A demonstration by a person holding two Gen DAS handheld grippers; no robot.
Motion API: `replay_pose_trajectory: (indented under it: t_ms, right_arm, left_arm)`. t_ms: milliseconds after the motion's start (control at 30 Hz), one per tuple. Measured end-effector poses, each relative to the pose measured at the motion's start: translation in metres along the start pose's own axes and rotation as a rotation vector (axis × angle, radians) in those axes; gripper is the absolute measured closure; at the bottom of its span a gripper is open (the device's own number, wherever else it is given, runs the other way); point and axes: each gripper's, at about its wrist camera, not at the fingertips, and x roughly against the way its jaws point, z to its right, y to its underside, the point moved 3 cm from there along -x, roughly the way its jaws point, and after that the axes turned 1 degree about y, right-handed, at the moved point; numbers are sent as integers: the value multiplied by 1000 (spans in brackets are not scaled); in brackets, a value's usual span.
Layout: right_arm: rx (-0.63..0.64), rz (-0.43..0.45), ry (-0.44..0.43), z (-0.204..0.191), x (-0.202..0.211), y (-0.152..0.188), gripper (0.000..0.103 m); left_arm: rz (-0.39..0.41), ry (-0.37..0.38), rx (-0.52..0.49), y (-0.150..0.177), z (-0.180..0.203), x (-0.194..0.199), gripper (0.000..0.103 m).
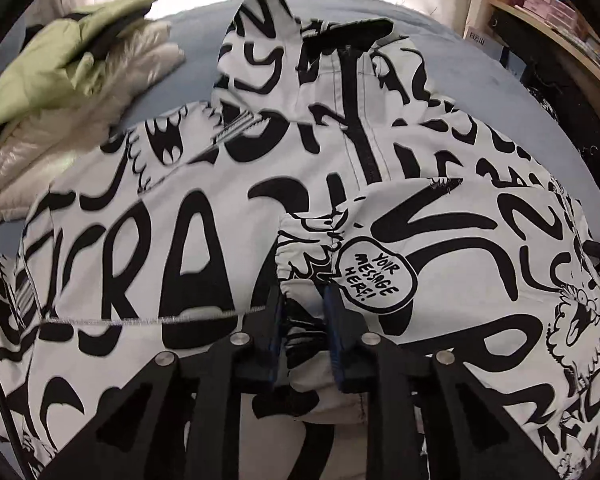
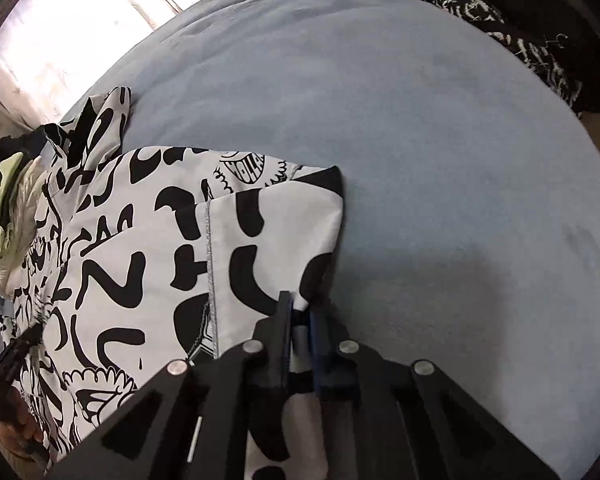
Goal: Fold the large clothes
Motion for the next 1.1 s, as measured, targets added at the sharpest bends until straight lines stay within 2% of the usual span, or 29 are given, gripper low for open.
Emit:
replay_pose_trajectory:
  t_ms: [33, 100, 167, 200, 267, 333, 400, 467, 500, 600, 633, 733, 800, 833, 933, 1000, 1033, 1100]
  right_arm:
    - [7, -4, 44, -1, 7, 0, 76]
    - [57, 5, 160, -8, 26, 2, 64]
    - [100, 37, 216, -19, 47, 8, 63]
    - [115, 45, 215, -26, 57, 12, 62]
    - [133, 61, 163, -41, 75, 20, 59]
    - [134, 82, 71, -60, 91, 28, 53]
    - [103, 87, -69, -80, 99, 38, 51]
    - [47, 60, -257, -99, 97, 50, 51]
    - [43, 39, -287, -109, 93, 57, 51]
    - [122, 41, -234, -141, 75, 75, 51]
    - [133, 31, -229, -148, 68, 78, 51]
    - [165, -40, -217, -156, 37, 99, 51]
    - [185, -72, -163, -148, 23, 112, 52]
    - [199, -64, -147, -139, 23, 113, 56]
    - [199, -11, -44, -112, 32, 103, 57]
    - [159, 19, 21, -77, 37, 92, 57]
    - [133, 18, -2, -61, 39, 88, 70]
    - [79, -9, -66, -38, 43, 86, 88]
  left_arm:
    - [-4, 7, 13, 0, -2, 4, 83]
    - [27, -9, 25, -2, -7, 21, 83]
    - [70, -38, 18, -4, -9, 38, 78]
    - [89, -51, 14, -5, -9, 46, 75]
    - [132, -38, 1, -6, -3, 65, 75]
    - [178, 23, -21, -5, 12, 80, 74]
    - [194, 92, -72, 0, 38, 91, 73]
    - [176, 140, -81, 3, 59, 89, 73]
    - [162, 148, -74, 4, 67, 85, 73]
    - [103, 186, -28, 16, 86, 63, 73]
    - [59, 194, -10, 22, 91, 48, 73]
    - [-34, 162, -12, 45, 96, 19, 73]
    - [-36, 146, -31, 54, 93, 12, 73]
    - [-29, 149, -35, 54, 91, 14, 73]
    - [-34, 135, -14, 50, 73, 16, 73]
    - [-35, 110, -7, 49, 60, 15, 73]
    - [-33, 122, -2, 49, 55, 15, 73]
    - [-33, 154, 19, 48, 51, 16, 73]
